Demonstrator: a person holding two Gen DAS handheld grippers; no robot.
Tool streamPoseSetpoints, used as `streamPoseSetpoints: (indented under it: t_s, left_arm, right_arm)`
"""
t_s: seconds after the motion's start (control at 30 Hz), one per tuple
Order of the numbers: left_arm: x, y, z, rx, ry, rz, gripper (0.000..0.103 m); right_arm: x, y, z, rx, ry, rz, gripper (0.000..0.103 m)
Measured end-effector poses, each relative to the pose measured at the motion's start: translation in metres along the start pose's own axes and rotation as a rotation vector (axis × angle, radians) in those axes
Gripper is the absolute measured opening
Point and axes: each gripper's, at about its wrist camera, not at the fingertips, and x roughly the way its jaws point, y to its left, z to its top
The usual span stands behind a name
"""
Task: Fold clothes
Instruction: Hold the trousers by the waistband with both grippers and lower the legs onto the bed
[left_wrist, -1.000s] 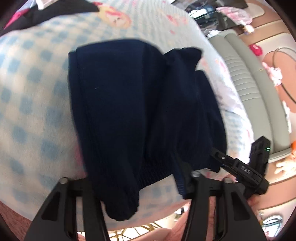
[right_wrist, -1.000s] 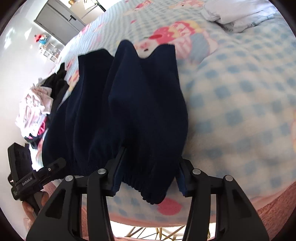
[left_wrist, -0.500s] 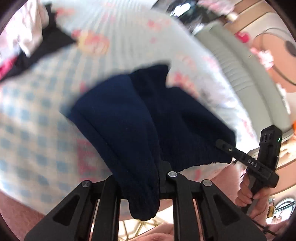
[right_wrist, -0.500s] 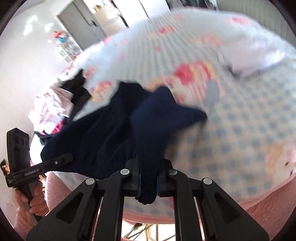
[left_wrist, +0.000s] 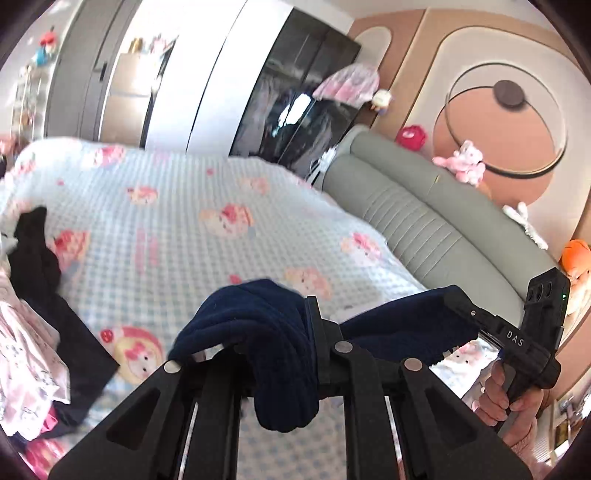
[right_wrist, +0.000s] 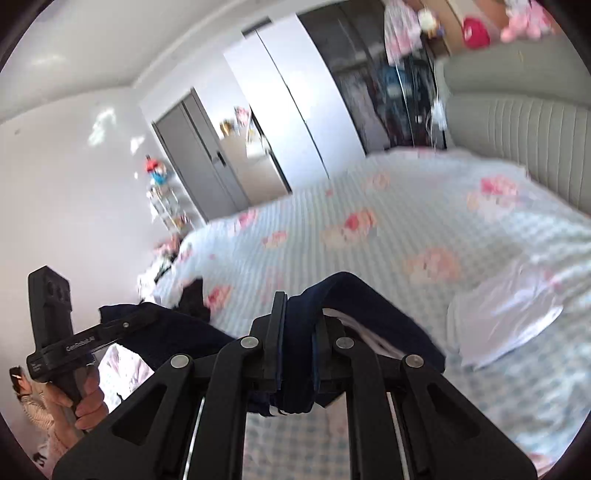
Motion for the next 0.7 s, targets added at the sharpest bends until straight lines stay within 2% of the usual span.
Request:
streamPoseSetpoints:
  t_s: [0.1, 0.2, 0.3, 0.4, 0.47, 0.53, 0.6, 0.7]
  left_arm:
    - [0.001, 0.015, -0.029, -0.02, 0.043, 0.031, 0.013]
    - [0.027, 0.033, -0.097, -0.096, 0.201, 0.031, 0.014]
    - [0.07, 0.075, -0.183, -0.266, 0.413, 0.054, 0.014]
    - [0.095, 0.105, -0.251, -0.375, 0.567, 0.104, 0.013]
    - [0.091, 0.105, -0.256, -0.376, 0.561, 0.103, 0.013]
    - [0.088, 0.105, -0.261, -0.377, 0.556, 0.103, 0.013]
    - [0.084, 0.105, -0.266, -0.379, 0.55, 0.102, 0.014]
    - [0.079, 0.105, -0.273, -0.378, 0.541, 0.102, 0.014]
  right_arm:
    - [-0.016, -0.009, -0.015, -0.002, 0.018, 0.024, 0.01]
    - [0.019, -0.01, -0.06, 0.007, 0.113, -0.029, 0.011]
    - [0.066, -0.042, -0.142, 0.078, 0.282, -0.096, 0.011]
    - [0.109, -0.087, -0.234, 0.177, 0.493, -0.156, 0.011]
    - [0.115, -0.101, -0.278, 0.214, 0.578, -0.173, 0.011]
    - [0.111, -0.106, -0.294, 0.222, 0.594, -0.178, 0.011]
    - [0.106, -0.109, -0.293, 0.241, 0.583, -0.168, 0.011]
    - [0.102, -0.103, -0.285, 0.19, 0.575, -0.187, 0.011]
